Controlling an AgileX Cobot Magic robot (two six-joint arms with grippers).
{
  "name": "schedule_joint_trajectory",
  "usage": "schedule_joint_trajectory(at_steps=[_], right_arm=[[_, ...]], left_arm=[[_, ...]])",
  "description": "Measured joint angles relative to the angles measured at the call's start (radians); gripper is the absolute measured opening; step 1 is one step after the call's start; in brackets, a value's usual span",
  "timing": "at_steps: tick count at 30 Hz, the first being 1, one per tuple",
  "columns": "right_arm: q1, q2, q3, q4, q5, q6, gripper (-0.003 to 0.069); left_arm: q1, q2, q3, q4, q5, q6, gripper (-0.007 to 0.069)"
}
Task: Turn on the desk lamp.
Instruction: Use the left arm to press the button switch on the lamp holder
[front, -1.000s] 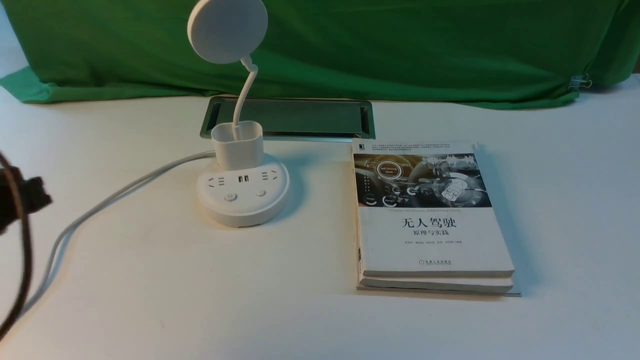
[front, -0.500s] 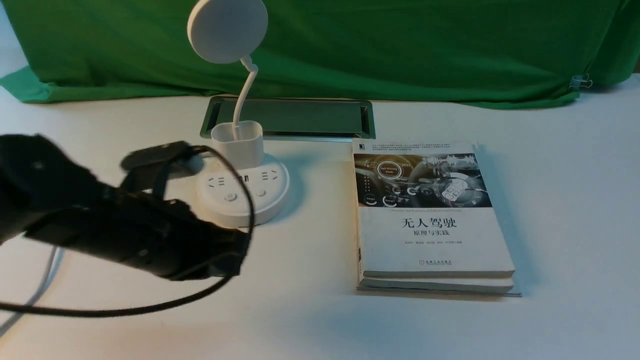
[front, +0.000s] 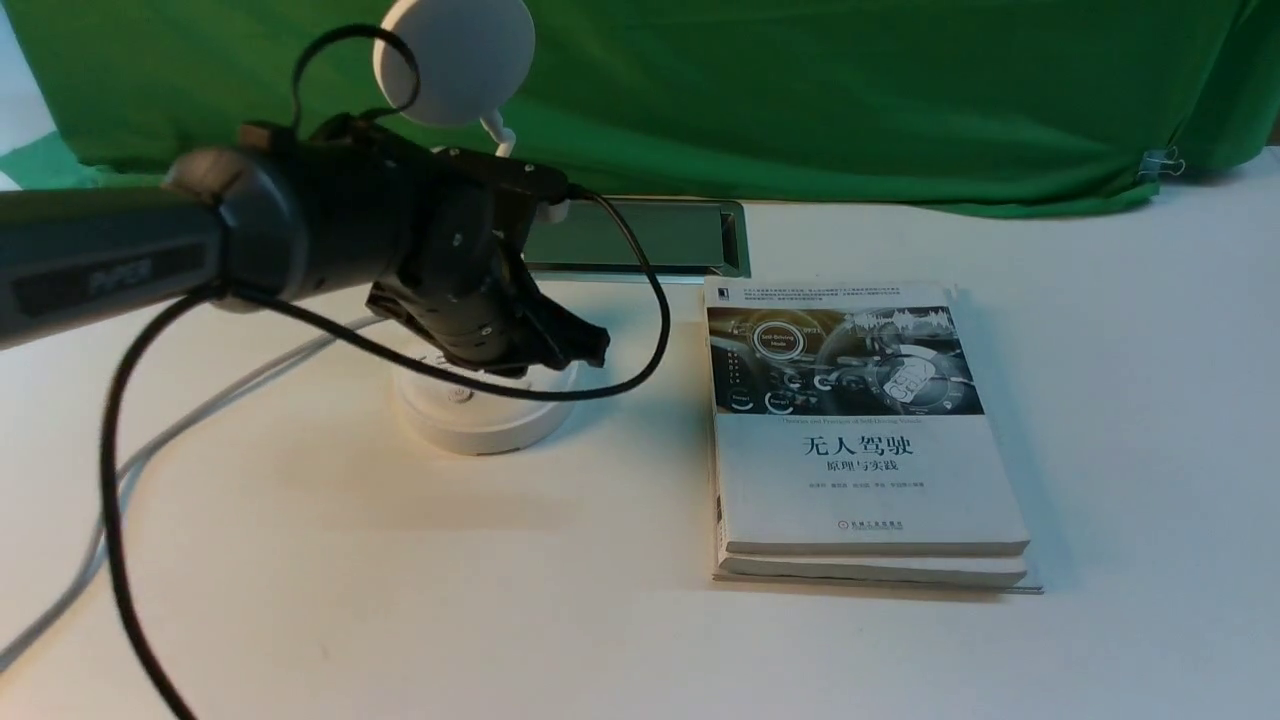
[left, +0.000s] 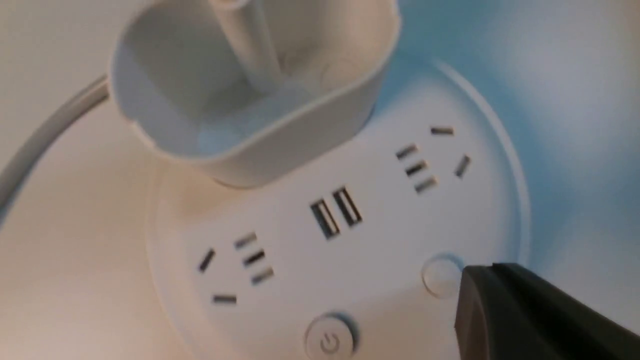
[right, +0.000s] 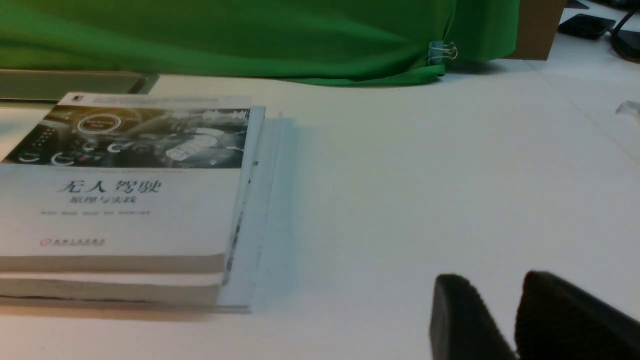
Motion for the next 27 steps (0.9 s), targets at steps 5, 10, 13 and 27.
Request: schedule_joint_trajectory(at_steps=[5,10,13,27], right_arm=[[0.000,0.000,0.000,0.000,0.000,0.000,0.0238],[0.000,0.000,0.000,0.000,0.000,0.000,0.0238],[0.000,0.000,0.000,0.000,0.000,0.000,0.0238],[0.000,0.000,0.000,0.000,0.000,0.000,0.0238]], left_arm=[[0.015,0.061,-0.037,0.016,-0.009,-0.022,0.0001],[0.016,0.067,-0.041,0.009,-0.022,-0.023,0.0001],[0.016,0.076,-0.045,-0.013,-0.017,-0.023,0.0001],[0.016,0.092,-0.050,-0.025,-0.035,-0.028,0.0001]])
